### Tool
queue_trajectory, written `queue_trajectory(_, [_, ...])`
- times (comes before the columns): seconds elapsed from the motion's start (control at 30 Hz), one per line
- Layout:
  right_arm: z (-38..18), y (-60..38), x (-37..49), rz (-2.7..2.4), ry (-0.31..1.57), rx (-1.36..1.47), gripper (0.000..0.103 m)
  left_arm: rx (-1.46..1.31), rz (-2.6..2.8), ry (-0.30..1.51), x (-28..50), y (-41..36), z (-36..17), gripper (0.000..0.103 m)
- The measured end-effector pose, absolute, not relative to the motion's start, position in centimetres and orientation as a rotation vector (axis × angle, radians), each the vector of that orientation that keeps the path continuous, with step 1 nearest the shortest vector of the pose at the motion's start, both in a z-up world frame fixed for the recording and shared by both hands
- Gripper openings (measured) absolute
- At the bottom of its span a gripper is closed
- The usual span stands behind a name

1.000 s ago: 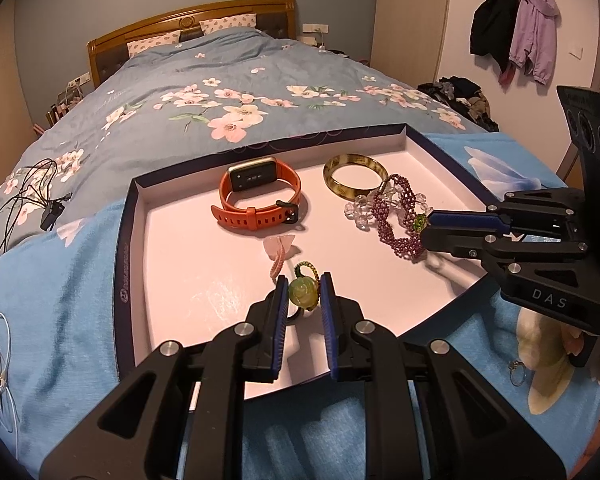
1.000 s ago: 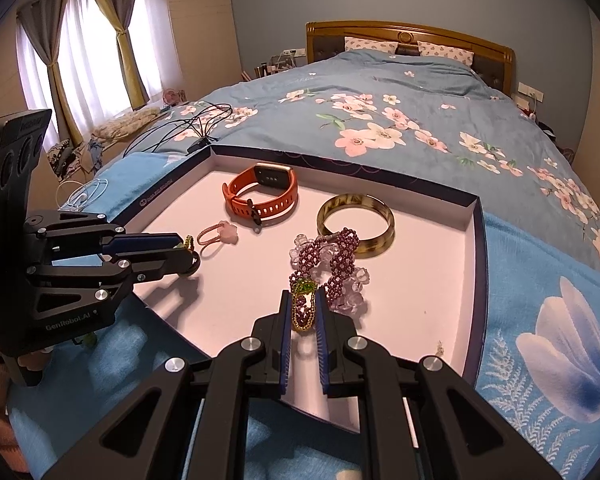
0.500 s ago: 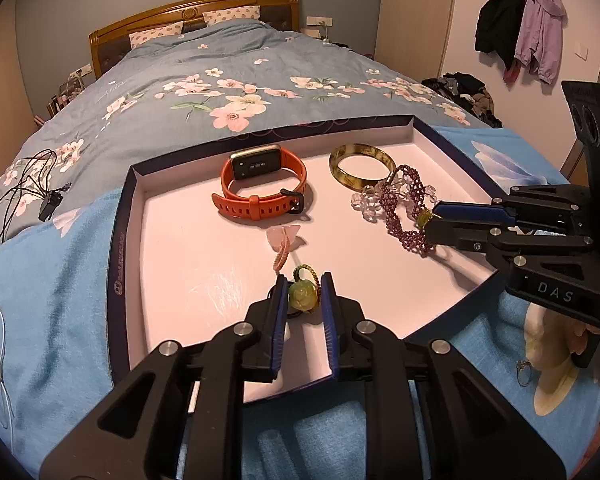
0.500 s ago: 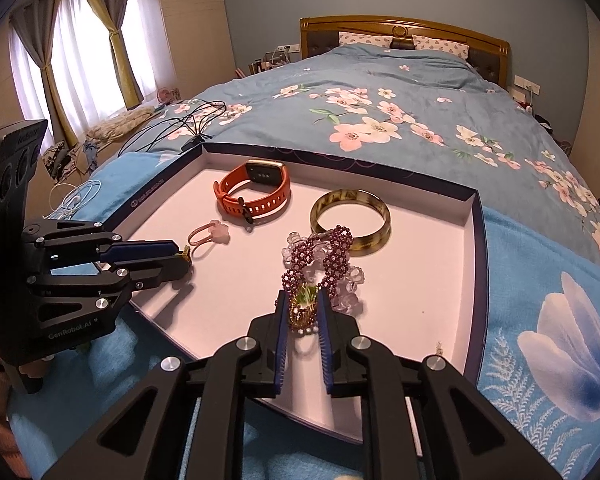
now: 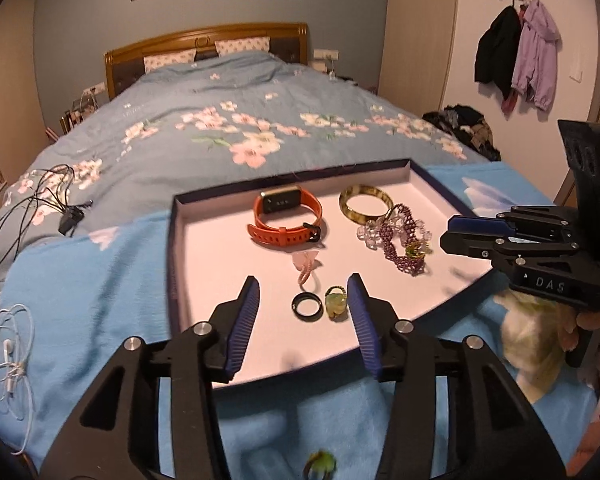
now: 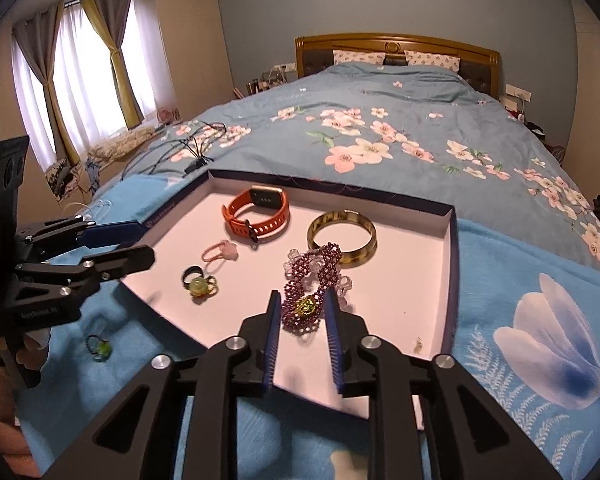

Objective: Organize jewelry
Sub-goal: 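Release the green gem ring in the box with the right tool while the left tool releases its ring, then grasp the silver stone ring with the right tool while the left tool grasps the green stone ring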

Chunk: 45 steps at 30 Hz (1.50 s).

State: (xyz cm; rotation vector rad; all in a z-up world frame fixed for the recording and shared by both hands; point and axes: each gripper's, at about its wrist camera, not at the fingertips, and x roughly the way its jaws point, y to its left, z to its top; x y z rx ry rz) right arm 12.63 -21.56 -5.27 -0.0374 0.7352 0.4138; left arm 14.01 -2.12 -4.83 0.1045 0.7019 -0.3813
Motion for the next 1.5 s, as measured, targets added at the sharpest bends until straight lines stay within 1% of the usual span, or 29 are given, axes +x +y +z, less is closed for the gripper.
queue_trajectory(0.03, [-5.0, -21.6, 12.2, 0.417, 0.727, -0.037, 0.026, 0.104, -0.378, 0.694, 13.5, -1.7, -4.6, 0.048])
queue_trajectory(0.13, [-4.3, -21.8, 10.9, 0.430, 0.710, -0.041, 0.030, 0.112, -0.380, 0.679, 11.6, -0.4, -4.0, 0.051])
queue_trajectory(0.17, [-4.1, -21.9, 10.5, 0.429, 0.705, -0.043, 0.033, 0.117, -0.380, 0.679, 11.1, -0.1, -4.0, 0.054])
queue_trajectory(0.3, [-3.7, -22.3, 8.3, 0.435, 0.696, -0.052, 0.044, 0.158, -0.391, 0.689, 8.2, 0.9, -4.5, 0.057])
queue_trajectory(0.53, [-5.3, -22.5, 5.5, 0.433, 0.756, -0.073, 0.047, 0.206, -0.422, 0.760, 5.5, 0.9, -6.7, 0.058])
queue_trajectory(0.8, [-8.1, -22.0, 3.4, 0.419, 0.839, -0.102, 0.047, 0.198, -0.458, 0.821, 5.2, -0.2, -8.0, 0.053])
queue_trajectory(0.9, [-8.0, -21.6, 3.0, 0.433, 0.840, -0.104, 0.047, 0.196, -0.470, 0.839, 5.2, -0.6, -8.3, 0.048])
queue_trajectory(1.1, [-8.5, -20.1, 2.6, 0.461, 0.865, -0.149, 0.046, 0.169, -0.484, 0.861, 5.6, -0.8, -8.5, 0.048])
queue_trajectory(1.2, [-9.0, -19.3, 2.5, 0.463, 0.888, -0.184, 0.041, 0.160, -0.482, 0.869, 5.8, -0.8, -8.6, 0.045])
queue_trajectory(1.27, [-8.9, -18.9, 2.3, 0.473, 0.885, -0.195, 0.035, 0.153, -0.487, 0.876, 5.9, -0.8, -8.7, 0.043])
queue_trajectory(1.4, [-8.9, -19.0, 2.4, 0.466, 0.888, -0.184, 0.033, 0.140, -0.477, 0.886, 6.1, -0.6, -8.9, 0.041])
queue_trajectory(1.5, [-8.9, -19.1, 2.4, 0.460, 0.887, -0.186, 0.030, 0.127, -0.473, 0.887, 6.1, -0.4, -8.9, 0.035])
